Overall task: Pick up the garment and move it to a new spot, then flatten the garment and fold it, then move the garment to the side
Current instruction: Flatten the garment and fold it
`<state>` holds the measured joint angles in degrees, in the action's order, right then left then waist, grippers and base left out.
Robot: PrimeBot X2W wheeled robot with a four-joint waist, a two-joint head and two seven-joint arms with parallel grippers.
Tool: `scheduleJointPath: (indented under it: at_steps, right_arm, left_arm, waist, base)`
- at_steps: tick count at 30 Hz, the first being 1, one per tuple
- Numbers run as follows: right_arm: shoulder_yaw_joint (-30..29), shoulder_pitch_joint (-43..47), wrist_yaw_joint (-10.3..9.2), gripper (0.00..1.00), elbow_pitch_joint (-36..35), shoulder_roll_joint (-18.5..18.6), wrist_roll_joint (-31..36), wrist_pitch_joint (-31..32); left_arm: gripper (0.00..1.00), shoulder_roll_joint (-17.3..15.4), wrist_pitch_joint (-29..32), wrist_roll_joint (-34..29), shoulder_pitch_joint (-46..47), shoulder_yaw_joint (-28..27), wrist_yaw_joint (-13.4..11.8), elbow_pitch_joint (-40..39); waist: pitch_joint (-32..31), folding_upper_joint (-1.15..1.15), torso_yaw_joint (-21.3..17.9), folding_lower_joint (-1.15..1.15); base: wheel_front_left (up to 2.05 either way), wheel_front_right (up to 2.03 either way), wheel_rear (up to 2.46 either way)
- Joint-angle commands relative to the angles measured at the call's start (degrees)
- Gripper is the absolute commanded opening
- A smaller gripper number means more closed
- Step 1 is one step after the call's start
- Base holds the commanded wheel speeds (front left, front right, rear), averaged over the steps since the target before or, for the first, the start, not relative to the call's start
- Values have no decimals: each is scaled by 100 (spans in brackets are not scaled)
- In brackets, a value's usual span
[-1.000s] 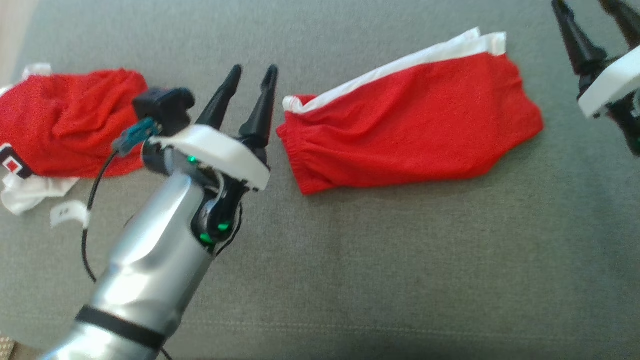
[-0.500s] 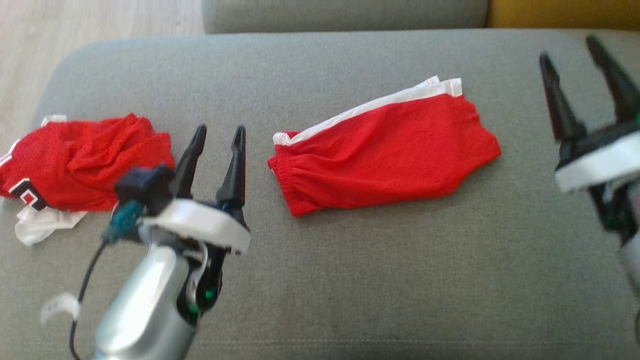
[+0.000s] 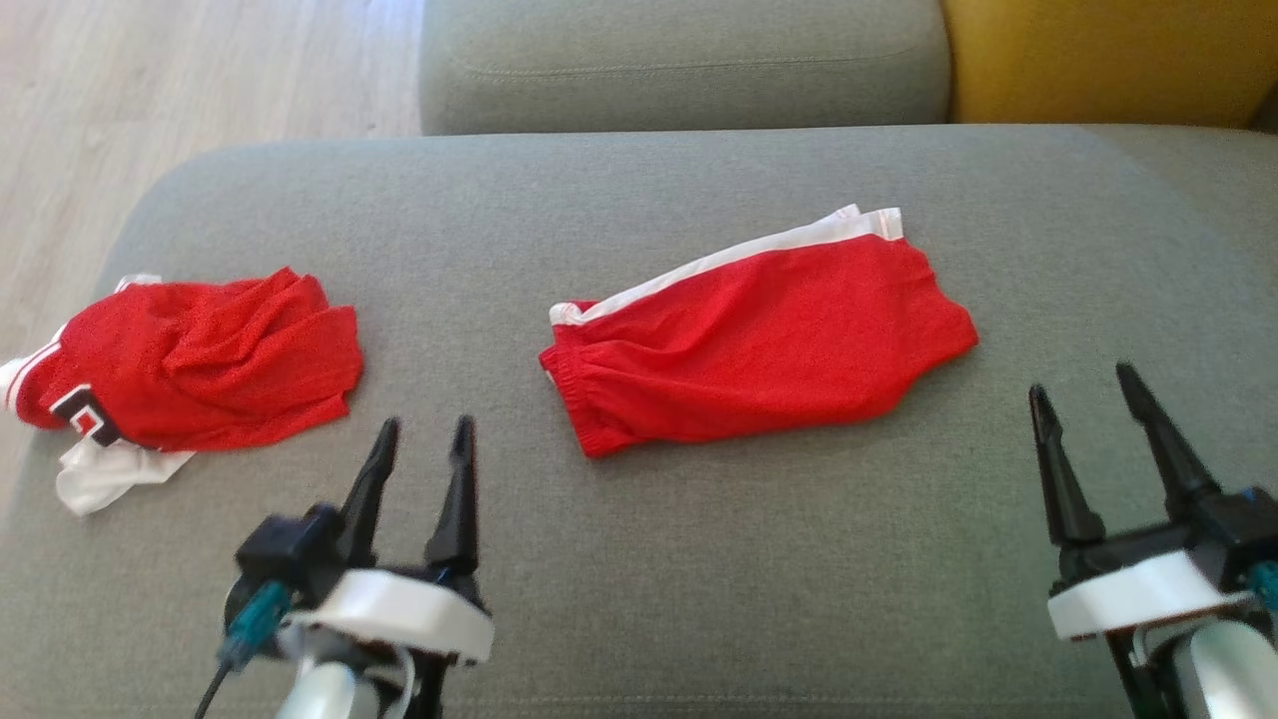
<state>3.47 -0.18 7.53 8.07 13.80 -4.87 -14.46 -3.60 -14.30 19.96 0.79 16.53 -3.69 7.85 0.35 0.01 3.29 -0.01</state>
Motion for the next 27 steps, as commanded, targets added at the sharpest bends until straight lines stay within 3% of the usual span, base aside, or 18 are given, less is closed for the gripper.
scheduleJointPath:
  at_steps: [1, 11, 16, 17, 27]
  right_arm:
    - [10, -158, -4, 100, -243, 60, 72, -53]
    - [-23, -152, -4, 100, -76, -147, -303, -53]
    - [-90, -561, -4, 100, 367, -414, -1436, 296]
    - [-159, -750, -4, 100, 571, -538, -2022, 528]
    - [-750, -1330, -4, 100, 1561, -727, -3891, 1456]
  left_arm:
    - [100, 29, -69, -40, 86, -275, 22, -179]
    - [100, 70, -70, 109, 56, -197, 10, -227]
    - [100, 71, -70, 138, 176, -23, -9, -177]
    - [100, 71, -70, 143, 236, 28, -22, -172]
    - [100, 71, -70, 292, 394, 446, -168, -301]
  waist:
    - [-13, -1, -32, 1]
    - [80, -1, 37, 1]
    - [328, -1, 170, 1]
    - [434, -1, 253, 1]
    - [808, -1, 808, 1]
  base:
    - [0, 0, 0]
    - [0, 0, 0]
    - [0, 0, 0]
    - [0, 0, 0]
    - [0, 0, 0]
